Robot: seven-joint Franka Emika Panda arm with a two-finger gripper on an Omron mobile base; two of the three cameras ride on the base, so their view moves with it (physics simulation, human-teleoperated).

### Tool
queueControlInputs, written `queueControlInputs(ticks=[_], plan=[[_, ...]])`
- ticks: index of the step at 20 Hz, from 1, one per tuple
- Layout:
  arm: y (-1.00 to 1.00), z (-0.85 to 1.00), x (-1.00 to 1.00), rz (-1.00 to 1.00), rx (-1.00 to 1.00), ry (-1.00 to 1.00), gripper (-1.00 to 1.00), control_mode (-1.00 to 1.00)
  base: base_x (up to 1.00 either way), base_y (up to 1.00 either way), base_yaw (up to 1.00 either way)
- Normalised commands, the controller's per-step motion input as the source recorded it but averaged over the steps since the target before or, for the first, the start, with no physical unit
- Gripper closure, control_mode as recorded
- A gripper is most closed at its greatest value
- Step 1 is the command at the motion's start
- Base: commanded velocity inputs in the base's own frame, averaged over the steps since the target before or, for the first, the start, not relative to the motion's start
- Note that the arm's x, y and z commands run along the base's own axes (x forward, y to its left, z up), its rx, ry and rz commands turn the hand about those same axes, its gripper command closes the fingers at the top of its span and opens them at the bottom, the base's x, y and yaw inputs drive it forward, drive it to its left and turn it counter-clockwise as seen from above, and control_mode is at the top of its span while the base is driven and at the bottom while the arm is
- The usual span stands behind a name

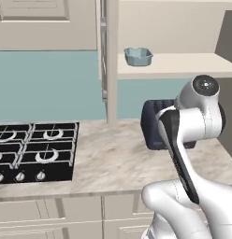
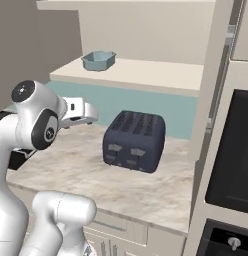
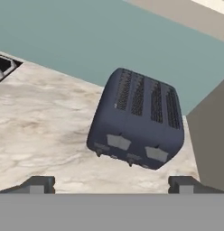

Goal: Retrieve the tupperware and aluminum foil from the cabinet and place them on the dining counter near the plate with lemon and shrimp to prepare for storing leftovers.

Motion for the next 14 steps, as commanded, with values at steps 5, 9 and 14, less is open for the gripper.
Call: queueControlInputs(ticks=[5, 9, 14], plan=[[-0.02, 0.0, 0.33, 0.03, 0.02, 0.0, -1.0, -1.0, 0.47, -0.14, 0.1], [0.0, 0.03, 0.45, 0.04, 0.02, -0.02, -1.0, -1.0, 0.0, 0.0, 0.0], [0.0, 0.55, 0.19, 0.13, 0.06, -0.23, -1.0, -1.0, 0.0, 0.0, 0.0]])
